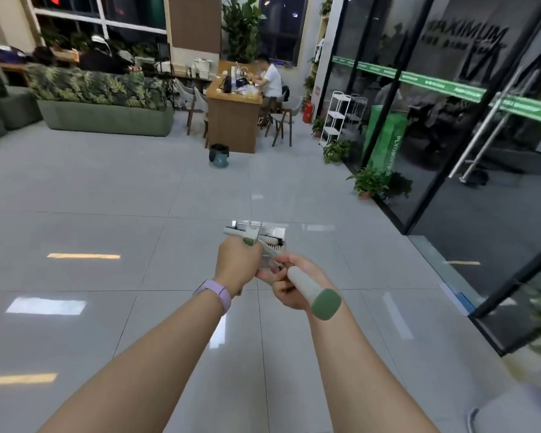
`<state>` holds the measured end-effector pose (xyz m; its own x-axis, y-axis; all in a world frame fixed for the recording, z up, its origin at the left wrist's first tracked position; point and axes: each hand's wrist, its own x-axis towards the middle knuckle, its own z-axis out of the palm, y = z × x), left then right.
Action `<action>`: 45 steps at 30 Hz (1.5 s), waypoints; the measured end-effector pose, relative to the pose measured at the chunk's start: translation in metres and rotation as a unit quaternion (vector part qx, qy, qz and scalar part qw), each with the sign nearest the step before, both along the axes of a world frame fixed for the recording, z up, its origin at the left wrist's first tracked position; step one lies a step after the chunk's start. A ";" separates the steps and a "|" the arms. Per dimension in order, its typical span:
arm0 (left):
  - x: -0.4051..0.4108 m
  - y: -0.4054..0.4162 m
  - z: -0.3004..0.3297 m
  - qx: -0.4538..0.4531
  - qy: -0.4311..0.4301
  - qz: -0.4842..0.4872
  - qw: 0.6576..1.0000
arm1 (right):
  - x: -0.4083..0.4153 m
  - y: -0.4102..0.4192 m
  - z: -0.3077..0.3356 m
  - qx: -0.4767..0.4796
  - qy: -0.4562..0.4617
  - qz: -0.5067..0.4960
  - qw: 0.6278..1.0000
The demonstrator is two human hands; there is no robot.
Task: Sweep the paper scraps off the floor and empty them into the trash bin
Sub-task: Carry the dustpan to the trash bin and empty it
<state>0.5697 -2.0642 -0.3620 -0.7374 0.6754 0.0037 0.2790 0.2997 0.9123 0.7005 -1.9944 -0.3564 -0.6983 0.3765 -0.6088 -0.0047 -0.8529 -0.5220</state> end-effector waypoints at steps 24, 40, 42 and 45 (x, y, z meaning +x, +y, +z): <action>-0.418 0.554 -0.008 -0.079 0.024 0.063 0.995 | -0.412 0.587 -0.030 -0.109 0.013 0.135 0.985; -0.729 0.852 -0.084 -0.100 0.020 0.135 0.986 | -0.713 0.897 -0.078 -0.043 -0.089 0.106 0.989; -0.769 0.895 -0.094 -0.122 0.024 0.113 0.986 | -0.741 0.938 -0.076 -0.041 -0.086 0.157 0.983; -0.818 0.965 -0.102 -0.146 0.033 0.072 0.986 | -0.787 0.999 -0.068 -0.052 -0.102 0.153 0.982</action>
